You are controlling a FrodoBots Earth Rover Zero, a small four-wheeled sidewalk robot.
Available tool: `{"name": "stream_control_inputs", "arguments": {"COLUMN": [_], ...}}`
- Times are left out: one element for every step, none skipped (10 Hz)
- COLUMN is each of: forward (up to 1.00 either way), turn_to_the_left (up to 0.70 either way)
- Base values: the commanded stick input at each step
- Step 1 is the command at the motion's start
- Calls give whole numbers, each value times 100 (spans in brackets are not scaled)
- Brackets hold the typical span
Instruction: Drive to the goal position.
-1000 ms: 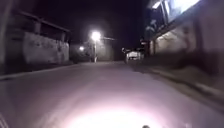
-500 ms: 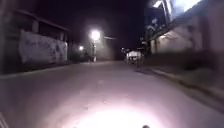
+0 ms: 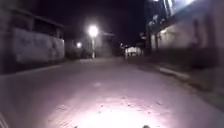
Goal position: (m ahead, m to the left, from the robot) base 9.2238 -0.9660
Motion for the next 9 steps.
{"name": "stream_control_inputs", "arguments": {"forward": [70,70,70,70,70,70,70,70,70], "turn_to_the_left": [1,1,1,1,1,1,1,1,1]}}
